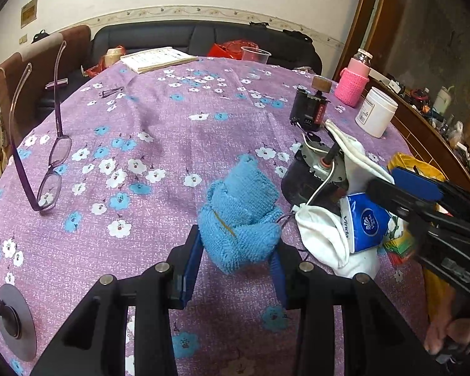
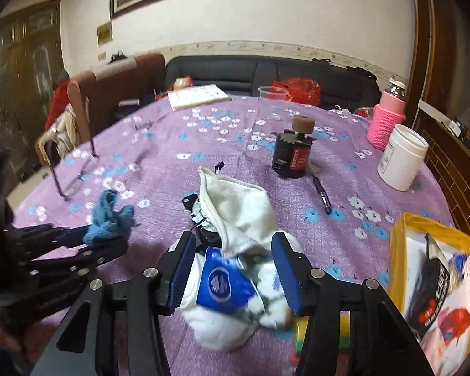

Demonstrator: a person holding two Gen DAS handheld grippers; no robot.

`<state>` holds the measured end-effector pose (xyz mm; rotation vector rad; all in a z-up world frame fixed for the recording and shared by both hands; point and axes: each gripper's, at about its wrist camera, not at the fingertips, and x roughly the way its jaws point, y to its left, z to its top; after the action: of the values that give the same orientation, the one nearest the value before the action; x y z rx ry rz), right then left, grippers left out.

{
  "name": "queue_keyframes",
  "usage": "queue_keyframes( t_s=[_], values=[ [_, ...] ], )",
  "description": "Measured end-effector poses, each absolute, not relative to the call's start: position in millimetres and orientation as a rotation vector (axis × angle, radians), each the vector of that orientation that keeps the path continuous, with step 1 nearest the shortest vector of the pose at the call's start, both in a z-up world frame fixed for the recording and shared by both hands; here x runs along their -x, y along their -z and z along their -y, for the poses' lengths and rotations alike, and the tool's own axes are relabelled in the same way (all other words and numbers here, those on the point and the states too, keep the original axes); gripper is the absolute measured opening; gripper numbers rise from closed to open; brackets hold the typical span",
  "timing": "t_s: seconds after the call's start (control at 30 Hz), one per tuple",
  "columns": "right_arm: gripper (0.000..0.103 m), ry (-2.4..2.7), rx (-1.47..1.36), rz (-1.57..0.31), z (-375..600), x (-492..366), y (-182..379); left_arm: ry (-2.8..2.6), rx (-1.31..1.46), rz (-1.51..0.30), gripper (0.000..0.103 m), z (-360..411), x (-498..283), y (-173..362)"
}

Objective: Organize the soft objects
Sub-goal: 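Grasp the blue towel with the left gripper while the right reaches the white cloth, then pinch the white cloth with the right gripper and lift it while the left holds the towel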

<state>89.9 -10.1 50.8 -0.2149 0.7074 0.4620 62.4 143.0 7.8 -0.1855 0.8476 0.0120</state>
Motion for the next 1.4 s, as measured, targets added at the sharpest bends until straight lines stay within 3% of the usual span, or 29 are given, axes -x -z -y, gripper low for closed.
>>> queue_keyframes(
  t_s=[0.07,0.4,0.53,0.67,0.93,1.1,1.13,1.17,1.2,1.27,1.4],
  values=[
    [0.003,-0.438,0.203,-0.753,11.0,-100.3,-42.2,-0.010,0.183,-0.848,0.039,-143.0,-62.4,-7.6],
    [0.004,-0.546,-0.051,-0.580,68.6,-44.0,-99.4,0.005,0.185,-0.842,0.039,-142.3,-60.7,-8.9],
    [0.004,-0.642,-0.128,-0.601,91.7,-11.5,-110.5,0.007,0.183,-0.844,0.039,-141.9,-60.6,-8.3],
    [0.004,-0.720,-0.181,-0.723,104.3,11.3,-92.0,0.007,0.184,-0.843,0.039,-142.0,-60.4,-8.4],
    [0.005,-0.566,-0.007,-0.956,84.0,3.4,-12.1,0.006,0.175,-0.839,0.039,-140.1,-58.6,-7.6],
    [0.006,-0.554,0.005,-0.938,89.1,4.8,-9.0,0.004,0.179,-0.844,0.039,-140.8,-58.5,-7.3],
    [0.008,-0.553,0.014,-0.912,92.3,8.0,-15.6,0.004,0.178,-0.844,0.039,-140.3,-58.7,-7.5],
    [0.021,-0.550,0.027,-0.884,94.9,11.0,-22.2,0.006,0.175,-0.843,0.039,-139.7,-58.5,-7.9],
    [0.048,-0.553,0.047,-0.850,95.9,15.6,-29.4,0.009,0.172,-0.841,0.039,-138.8,-58.0,-8.5],
    [0.085,-0.556,0.077,-0.798,96.4,21.8,-39.2,0.011,0.165,-0.837,0.039,-137.4,-57.2,-9.4],
    [0.088,-0.589,0.164,-0.759,84.0,31.1,-45.4,0.009,0.171,-0.837,0.039,-139.1,-57.9,-9.1]
  ],
)
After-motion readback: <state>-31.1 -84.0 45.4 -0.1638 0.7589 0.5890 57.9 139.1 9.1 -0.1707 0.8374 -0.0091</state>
